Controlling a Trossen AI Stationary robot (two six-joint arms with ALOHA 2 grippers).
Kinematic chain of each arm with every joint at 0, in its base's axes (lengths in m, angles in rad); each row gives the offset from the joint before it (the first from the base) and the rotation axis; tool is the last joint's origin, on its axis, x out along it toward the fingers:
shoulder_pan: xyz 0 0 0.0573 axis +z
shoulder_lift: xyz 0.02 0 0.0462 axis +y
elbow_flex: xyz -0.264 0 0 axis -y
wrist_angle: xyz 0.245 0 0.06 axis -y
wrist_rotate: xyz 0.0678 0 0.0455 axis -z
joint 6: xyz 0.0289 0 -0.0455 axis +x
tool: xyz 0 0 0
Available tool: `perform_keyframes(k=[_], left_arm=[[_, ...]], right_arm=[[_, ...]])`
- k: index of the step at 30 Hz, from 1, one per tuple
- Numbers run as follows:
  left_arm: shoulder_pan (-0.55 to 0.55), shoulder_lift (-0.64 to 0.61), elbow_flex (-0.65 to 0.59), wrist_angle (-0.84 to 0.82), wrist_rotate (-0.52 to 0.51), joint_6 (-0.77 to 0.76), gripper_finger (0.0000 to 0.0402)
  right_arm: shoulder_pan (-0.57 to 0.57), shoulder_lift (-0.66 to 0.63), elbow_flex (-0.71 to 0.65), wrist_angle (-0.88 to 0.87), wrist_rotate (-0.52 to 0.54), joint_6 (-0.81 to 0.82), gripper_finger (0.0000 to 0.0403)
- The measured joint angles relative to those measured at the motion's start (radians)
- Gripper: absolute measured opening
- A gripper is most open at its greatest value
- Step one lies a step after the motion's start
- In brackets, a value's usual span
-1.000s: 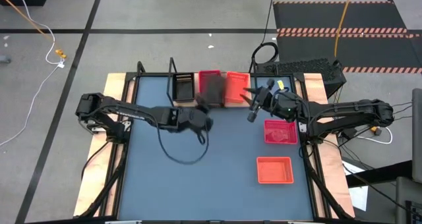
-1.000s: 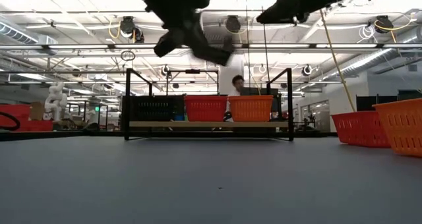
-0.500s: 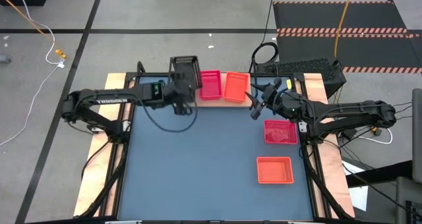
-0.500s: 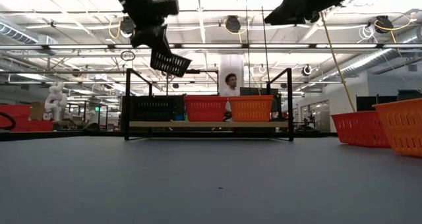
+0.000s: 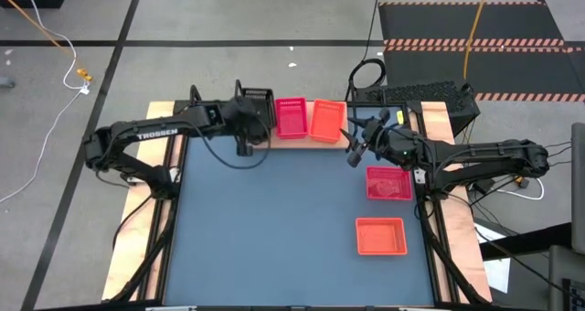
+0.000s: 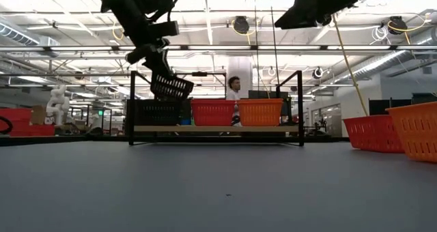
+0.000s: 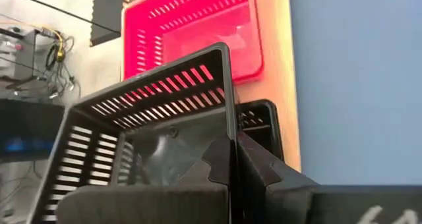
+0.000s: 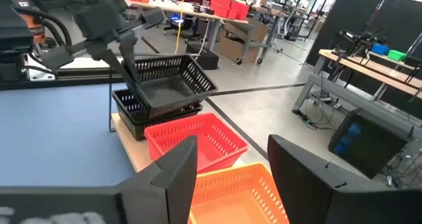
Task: Stack baskets on shelf by color
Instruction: Stack the black basket on top of the black basket on the shelf
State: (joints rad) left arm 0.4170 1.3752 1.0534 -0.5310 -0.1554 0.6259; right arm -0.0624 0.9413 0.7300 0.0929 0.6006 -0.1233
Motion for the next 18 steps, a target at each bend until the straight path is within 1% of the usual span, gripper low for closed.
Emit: perform_keyframes(k=[2, 11, 18], left_arm=[[0.001, -0.002, 0.0, -0.003, 0.024, -0.011, 0.0007], [0.001, -0.002, -0.057, -0.02, 0.024, -0.036, 0.0008], [0.002, -0.002, -0.063, -0.033, 0.024, -0.064, 0.0046]], right_arm=[[0.0, 0.0, 0.0, 0.002, 0.0, -0.019, 0.018], [-0.001, 0.0, 0.0, 0.06, 0.0, -0.102, 0.018], [-0.001, 0.0, 0.0, 0.076, 0.0, -0.12, 0.018]])
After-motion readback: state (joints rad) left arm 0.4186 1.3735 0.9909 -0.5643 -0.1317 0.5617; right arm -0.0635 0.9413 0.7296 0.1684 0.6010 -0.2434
